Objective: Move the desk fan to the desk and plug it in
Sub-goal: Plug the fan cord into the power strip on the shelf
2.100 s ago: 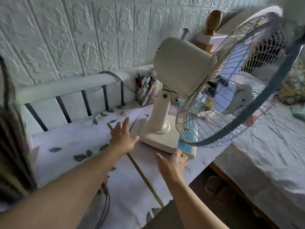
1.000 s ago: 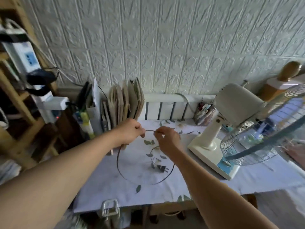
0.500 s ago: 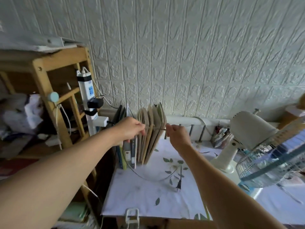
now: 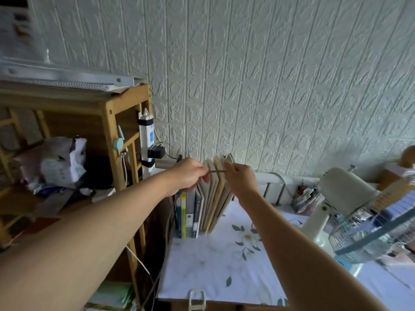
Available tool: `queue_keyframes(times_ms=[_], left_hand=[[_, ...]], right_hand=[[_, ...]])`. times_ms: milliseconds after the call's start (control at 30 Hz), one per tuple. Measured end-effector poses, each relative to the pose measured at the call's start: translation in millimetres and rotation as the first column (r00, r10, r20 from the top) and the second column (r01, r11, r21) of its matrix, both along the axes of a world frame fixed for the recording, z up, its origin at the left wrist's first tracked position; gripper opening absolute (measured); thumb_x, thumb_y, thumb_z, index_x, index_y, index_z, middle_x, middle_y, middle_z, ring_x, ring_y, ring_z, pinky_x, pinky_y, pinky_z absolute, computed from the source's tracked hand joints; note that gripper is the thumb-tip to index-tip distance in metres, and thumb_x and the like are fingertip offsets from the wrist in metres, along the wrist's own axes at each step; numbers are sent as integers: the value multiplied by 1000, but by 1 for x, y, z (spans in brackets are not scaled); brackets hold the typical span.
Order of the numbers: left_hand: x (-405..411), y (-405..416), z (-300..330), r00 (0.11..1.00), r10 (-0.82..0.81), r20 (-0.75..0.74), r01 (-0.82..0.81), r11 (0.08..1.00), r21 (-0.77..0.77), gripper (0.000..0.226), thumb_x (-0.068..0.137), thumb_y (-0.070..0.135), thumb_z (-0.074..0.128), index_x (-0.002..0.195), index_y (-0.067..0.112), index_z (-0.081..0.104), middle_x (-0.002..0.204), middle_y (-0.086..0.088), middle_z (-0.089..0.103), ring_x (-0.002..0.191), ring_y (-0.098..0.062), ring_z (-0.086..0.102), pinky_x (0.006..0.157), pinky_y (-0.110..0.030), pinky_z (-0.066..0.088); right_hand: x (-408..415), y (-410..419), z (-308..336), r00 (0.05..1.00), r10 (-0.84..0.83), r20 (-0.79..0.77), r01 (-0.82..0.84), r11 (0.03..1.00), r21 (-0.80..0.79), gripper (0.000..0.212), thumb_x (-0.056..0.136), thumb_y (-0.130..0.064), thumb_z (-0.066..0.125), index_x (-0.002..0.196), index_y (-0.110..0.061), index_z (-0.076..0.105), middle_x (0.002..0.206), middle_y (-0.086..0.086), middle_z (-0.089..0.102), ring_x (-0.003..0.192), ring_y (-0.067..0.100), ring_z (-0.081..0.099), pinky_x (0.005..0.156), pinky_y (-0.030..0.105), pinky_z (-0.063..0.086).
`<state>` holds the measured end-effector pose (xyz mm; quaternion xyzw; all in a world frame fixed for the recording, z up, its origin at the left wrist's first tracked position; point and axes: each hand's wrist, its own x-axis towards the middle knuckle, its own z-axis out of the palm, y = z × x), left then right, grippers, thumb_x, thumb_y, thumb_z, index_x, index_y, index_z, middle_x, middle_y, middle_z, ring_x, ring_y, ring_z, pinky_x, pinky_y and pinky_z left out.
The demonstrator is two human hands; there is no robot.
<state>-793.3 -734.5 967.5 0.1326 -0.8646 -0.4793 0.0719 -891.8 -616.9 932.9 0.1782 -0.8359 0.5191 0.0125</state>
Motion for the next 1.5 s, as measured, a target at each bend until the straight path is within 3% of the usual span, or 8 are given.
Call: queue_keyframes(times_ms=[200, 367, 600, 767, 900, 1100, 1300, 1500], left_hand=[[28, -44, 10, 999, 24, 29, -25, 999, 46, 37, 99, 25, 38, 69, 12, 55, 39, 10, 29, 34, -6, 24, 38, -20, 22], [28, -41, 12, 1000, 17, -22, -18, 999, -40, 37, 98, 26, 43, 69, 12, 60, 50, 3, 32, 43, -11, 31, 45, -26, 24], [38, -63, 12, 993, -115, 13, 116, 973, -198, 25, 94, 13, 50, 76, 17, 65, 65, 3, 54, 63, -11, 52, 60, -21, 41], [32, -72, 15, 1000, -15, -28, 0, 884, -467, 18, 90, 17, 57, 89, 20, 74, 91, 7, 70, 90, -11, 62, 80, -25, 48], [28, -70, 22, 995, 71, -74, -87, 967, -240, 24, 87, 5, 53, 75, 18, 70, 79, 2, 69, 76, -15, 67, 70, -24, 52], [34, -78, 31, 977, 109, -182, -116, 993, -33, 15, 82, 3, 60, 72, 11, 68, 75, -6, 70, 81, -21, 70, 85, -38, 56], [29, -86, 45, 961, 109, -254, -122, 992, -38, 39, 80, -18, 52, 97, 17, 43, 107, -5, 52, 84, -21, 71, 80, -34, 53], [20, -77, 53, 967, 26, -252, -16, 999, 41, 36, 83, -19, 45, 103, 11, 40, 89, -8, 66, 75, -17, 68, 64, -22, 51]], right_hand=[[-4, 34, -7, 942, -333, -37, 334, 920, 206, 43, 97, -29, 35, 90, -1, 67, 98, 24, 66, 92, 34, 61, 71, 32, 36], [30, -23, 14, 986, 140, -88, -131, 986, 101, 45, 95, -36, 42, 60, -15, 61, 50, -5, 55, 48, 12, 47, 51, 24, 35], [5, 4, 20, 960, -276, -48, 268, 956, -122, 50, 95, -27, 42, 48, -13, 34, 48, 4, 32, 47, 18, 29, 48, 30, 19], [7, 17, 9, 977, -193, 89, 202, 974, -107, 41, 91, -22, 46, 51, -14, 43, 51, 6, 42, 51, 20, 39, 52, 28, 30], [20, 16, 3, 935, 140, 325, -100, 985, -139, 37, 96, -21, 45, 64, -8, 61, 55, 3, 63, 53, 15, 58, 56, 24, 43], [24, 5, 1, 937, 93, 336, -74, 995, -67, 30, 96, -13, 43, 74, -10, 64, 71, 6, 64, 63, 17, 58, 60, 25, 43], [24, -10, 12, 974, 104, 201, -115, 992, 47, 17, 87, -3, 53, 100, 1, 63, 97, 27, 65, 72, 21, 57, 61, 31, 46], [20, -43, 36, 979, 168, -116, -154, 980, 125, 48, 81, -29, 69, 126, -31, 52, 94, -2, 58, 74, 13, 59, 59, 24, 48]])
